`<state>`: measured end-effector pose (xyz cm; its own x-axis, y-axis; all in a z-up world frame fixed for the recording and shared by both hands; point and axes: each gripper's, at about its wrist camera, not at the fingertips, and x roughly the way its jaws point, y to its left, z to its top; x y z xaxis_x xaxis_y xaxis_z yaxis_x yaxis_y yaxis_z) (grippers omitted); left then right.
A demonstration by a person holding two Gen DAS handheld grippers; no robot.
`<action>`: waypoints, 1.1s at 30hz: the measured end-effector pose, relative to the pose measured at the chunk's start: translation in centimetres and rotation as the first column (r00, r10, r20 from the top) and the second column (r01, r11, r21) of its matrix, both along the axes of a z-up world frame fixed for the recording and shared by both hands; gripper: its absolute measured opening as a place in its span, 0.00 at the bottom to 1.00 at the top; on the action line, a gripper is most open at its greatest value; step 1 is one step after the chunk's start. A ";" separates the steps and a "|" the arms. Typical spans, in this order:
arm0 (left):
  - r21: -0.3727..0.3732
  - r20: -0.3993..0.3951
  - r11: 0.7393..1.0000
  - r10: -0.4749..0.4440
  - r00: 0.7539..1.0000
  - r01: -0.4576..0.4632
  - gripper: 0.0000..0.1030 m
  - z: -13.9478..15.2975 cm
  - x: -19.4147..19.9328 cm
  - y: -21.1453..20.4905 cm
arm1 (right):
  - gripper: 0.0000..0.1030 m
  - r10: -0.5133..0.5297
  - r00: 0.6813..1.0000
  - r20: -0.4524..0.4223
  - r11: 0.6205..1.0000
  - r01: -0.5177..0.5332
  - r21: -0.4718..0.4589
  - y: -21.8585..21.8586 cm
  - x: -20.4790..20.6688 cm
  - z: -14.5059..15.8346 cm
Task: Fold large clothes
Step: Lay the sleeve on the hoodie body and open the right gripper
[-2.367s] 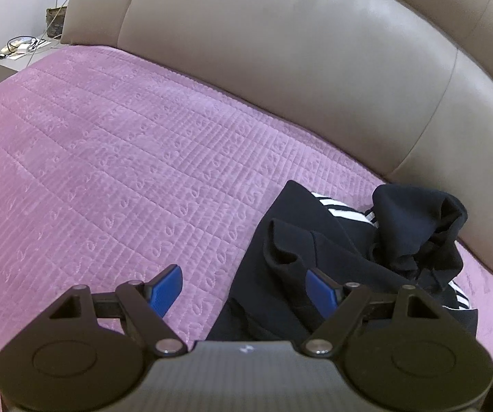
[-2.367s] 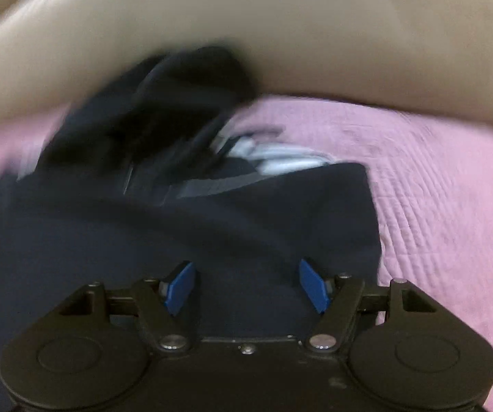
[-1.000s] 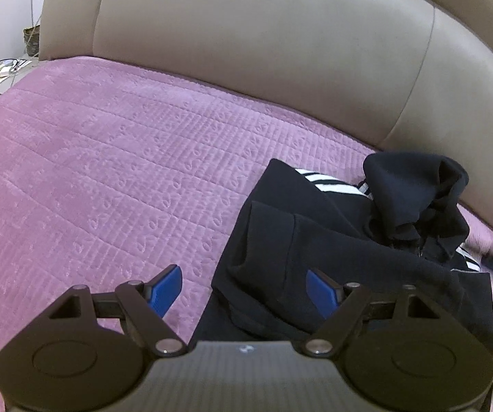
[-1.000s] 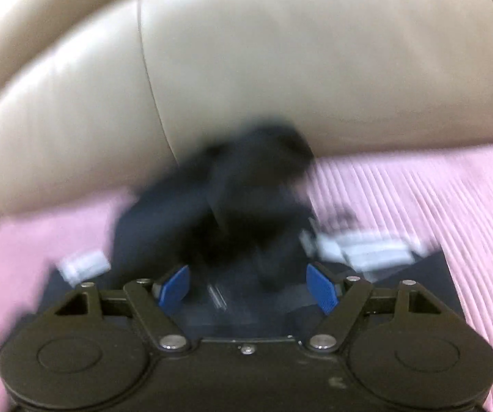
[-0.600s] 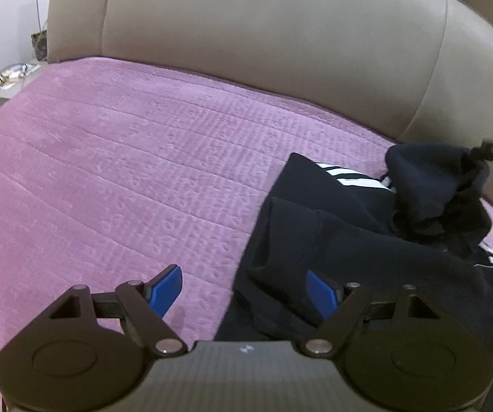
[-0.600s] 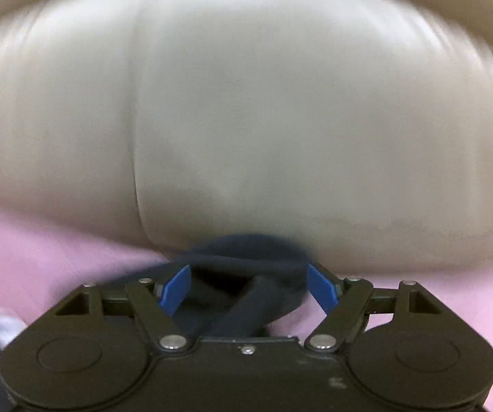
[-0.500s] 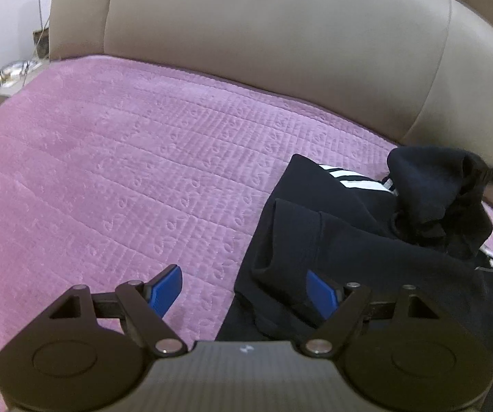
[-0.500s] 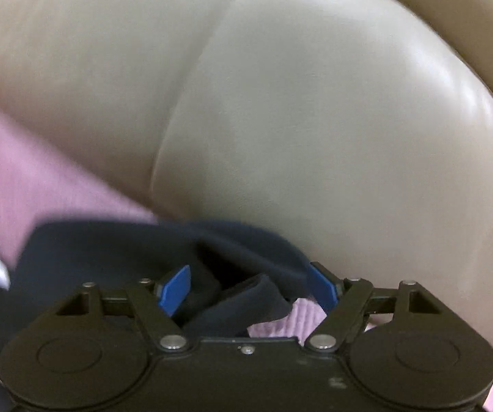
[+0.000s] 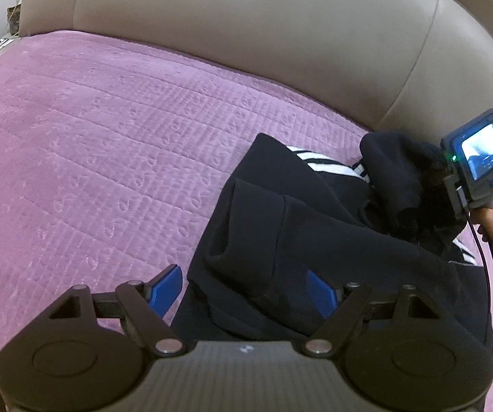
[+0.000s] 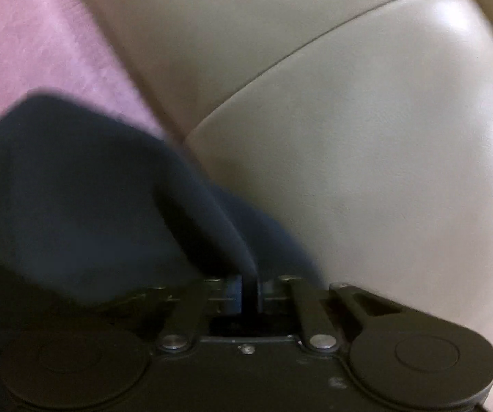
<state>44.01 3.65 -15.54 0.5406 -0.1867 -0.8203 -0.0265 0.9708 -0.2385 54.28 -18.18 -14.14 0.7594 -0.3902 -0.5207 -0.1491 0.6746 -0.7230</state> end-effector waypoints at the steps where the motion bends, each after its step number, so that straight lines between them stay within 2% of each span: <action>1: 0.003 0.000 1.000 -0.006 1.000 0.006 0.79 -0.1 0.0 -0.1 | 0.08 0.009 0.999 0.038 0.999 -0.010 0.035 -0.1 -0.6 0.6; 5: 0.005 0.015 1.000 -0.013 1.000 0.013 0.79 -0.3 -0.1 -0.3 | 0.06 0.004 0.983 0.182 0.984 -0.036 0.177 -1.2 -3.8 4.5; 9: -0.015 0.003 1.000 -0.020 1.000 0.020 0.78 -0.5 0.1 -0.6 | 0.06 0.033 0.967 0.253 0.954 -0.105 0.280 -2.0 -8.3 8.5; 12: -0.019 0.027 0.999 -0.037 0.999 0.037 0.78 0.1 -0.3 -1.1 | 0.06 0.039 0.957 0.289 0.919 -0.148 0.366 -2.2 -13.4 11.4; 15: -0.011 0.050 0.999 -0.050 0.997 0.051 0.78 0.9 -0.7 -1.5 | 0.06 0.019 0.932 0.363 0.912 -0.164 0.375 -0.2 -20.7 14.2; 17: -0.020 0.059 0.999 -0.043 0.997 0.044 0.78 1.4 -1.1 -1.5 | 0.06 -0.049 0.925 0.376 0.890 -0.131 0.437 1.2 -24.6 13.9; 19: -0.039 0.066 0.998 -0.056 0.996 0.058 0.78 1.9 -1.5 -1.5 | 0.06 -0.132 0.935 0.328 0.843 -0.068 0.533 2.4 -27.5 12.3; 21: -0.055 0.064 0.997 -0.054 0.996 0.058 0.78 2.1 -1.7 -1.4 | 0.13 -0.209 0.955 0.213 0.793 0.038 0.608 3.5 -30.6 9.5; 22: -0.060 0.066 0.997 -0.052 0.997 0.056 0.78 2.3 -1.8 -1.3 | 0.28 -0.218 0.970 0.107 0.760 0.100 0.643 4.1 -31.2 7.8; 23: -0.062 0.068 0.997 -0.050 0.996 0.054 0.78 2.5 -1.9 -1.2 | 0.34 -0.200 0.980 -0.010 0.725 0.155 0.671 4.4 -31.7 5.9; 24: -0.061 0.070 0.997 -0.049 0.996 0.053 0.78 2.6 -2.0 -1.1 | 0.35 -0.165 0.980 -0.107 0.688 0.192 0.700 4.5 -32.3 4.3; 26: -0.057 0.074 0.997 -0.048 0.996 0.052 0.78 2.8 -2.2 -1.0 | 0.36 -0.108 0.974 -0.201 0.637 0.223 0.738 4.4 -33.2 3.4; 27: -0.056 0.076 0.997 -0.046 0.996 0.050 0.78 2.9 -2.2 -0.9 | 0.38 -0.074 0.978 -0.195 0.630 0.197 0.751 4.4 -33.6 3.9; 28: -0.058 0.077 0.997 -0.040 0.996 0.045 0.78 2.9 -2.2 -0.7 | 0.51 -0.049 0.986 -0.158 0.635 0.153 0.758 4.4 -33.8 5.1; 29: -0.063 0.077 0.997 -0.031 0.997 0.036 0.78 2.9 -2.2 -0.5 | 0.74 -0.028 0.993 -0.113 0.647 0.104 0.755 4.1 -33.6 6.3; 30: -0.070 0.074 0.997 -0.019 0.997 0.024 0.78 2.9 -2.1 -0.3 | 0.81 -0.006 0.998 -0.063 0.667 0.051 0.744 4.1 -33.4 7.7; 33: -0.093 0.067 0.996 -0.004 0.998 0.010 0.78 2.8 -1.8 0.1 | 0.79 0.064 0.997 0.032 0.748 -0.069 0.660 5.1 -31.6 8.7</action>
